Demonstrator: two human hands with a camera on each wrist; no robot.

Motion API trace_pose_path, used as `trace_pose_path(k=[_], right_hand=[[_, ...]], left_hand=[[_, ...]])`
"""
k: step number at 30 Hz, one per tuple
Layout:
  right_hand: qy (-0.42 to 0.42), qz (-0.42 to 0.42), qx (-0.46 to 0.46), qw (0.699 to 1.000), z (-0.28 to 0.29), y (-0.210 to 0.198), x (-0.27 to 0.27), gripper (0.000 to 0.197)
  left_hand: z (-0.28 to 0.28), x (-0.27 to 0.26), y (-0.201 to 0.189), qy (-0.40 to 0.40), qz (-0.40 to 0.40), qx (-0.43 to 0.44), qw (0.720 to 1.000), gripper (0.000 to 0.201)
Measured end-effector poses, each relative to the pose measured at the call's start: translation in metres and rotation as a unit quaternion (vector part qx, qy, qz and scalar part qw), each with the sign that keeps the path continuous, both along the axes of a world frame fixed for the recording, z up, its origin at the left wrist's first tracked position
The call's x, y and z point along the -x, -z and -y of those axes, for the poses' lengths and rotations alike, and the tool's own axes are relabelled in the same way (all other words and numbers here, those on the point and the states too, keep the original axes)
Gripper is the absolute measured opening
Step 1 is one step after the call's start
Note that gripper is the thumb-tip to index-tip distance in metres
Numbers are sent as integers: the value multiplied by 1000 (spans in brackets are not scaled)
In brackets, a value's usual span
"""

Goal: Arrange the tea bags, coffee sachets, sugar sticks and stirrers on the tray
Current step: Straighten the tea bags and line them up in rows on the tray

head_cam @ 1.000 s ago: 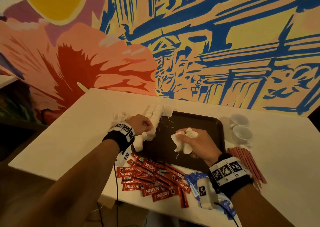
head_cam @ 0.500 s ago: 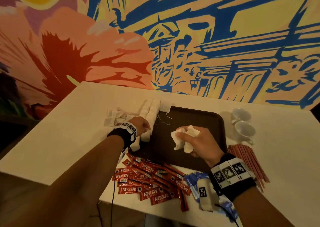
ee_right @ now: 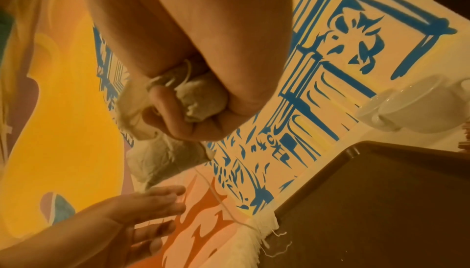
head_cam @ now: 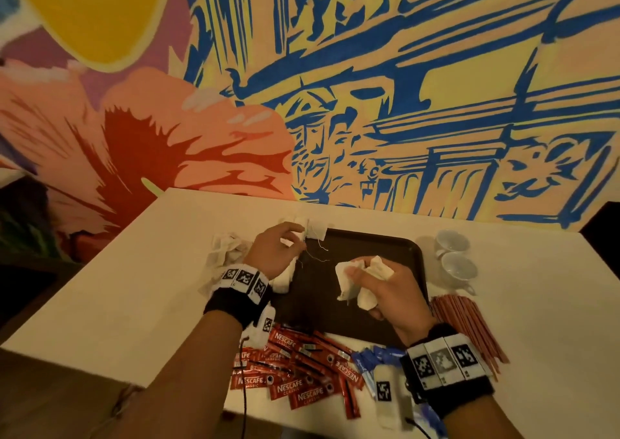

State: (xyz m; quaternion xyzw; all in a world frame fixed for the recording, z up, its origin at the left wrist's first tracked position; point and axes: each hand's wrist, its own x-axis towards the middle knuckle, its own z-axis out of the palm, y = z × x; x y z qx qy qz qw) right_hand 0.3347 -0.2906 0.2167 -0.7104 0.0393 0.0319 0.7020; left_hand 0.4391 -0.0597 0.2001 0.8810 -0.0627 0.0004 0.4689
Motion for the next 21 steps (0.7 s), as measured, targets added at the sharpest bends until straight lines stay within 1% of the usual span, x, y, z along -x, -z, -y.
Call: trace_pose_path(k=[1, 3, 5, 7, 9, 15, 19, 21], right_hand=[[7, 4, -5, 1000, 1, -4, 4, 11], [22, 11, -17, 1000, 3, -12, 13, 11], [40, 19, -34, 998, 6, -17, 24, 11], [54, 20, -57, 997, 8, -17, 37, 12], [56, 20, -75, 995, 8, -15, 49, 13], [37, 24, -80, 996, 7, -15, 74, 10], [2, 21, -76, 997, 14, -16, 79, 17], [-31, 20, -47, 998, 20, -16, 81, 23]], left_hand=[[7, 15, -11, 19, -14, 50, 998, 21], [19, 47, -32, 77, -62, 123, 987, 23], [28, 78, -46, 149, -115, 179, 966, 30], [37, 106, -52, 205, -152, 207, 945, 35], [47, 126, -52, 228, -159, 198, 940, 35], [60, 152, -44, 181, -119, 211, 953, 28], [58, 158, -43, 137, -97, 225, 960, 20], [55, 157, -43, 119, -91, 238, 960, 21]])
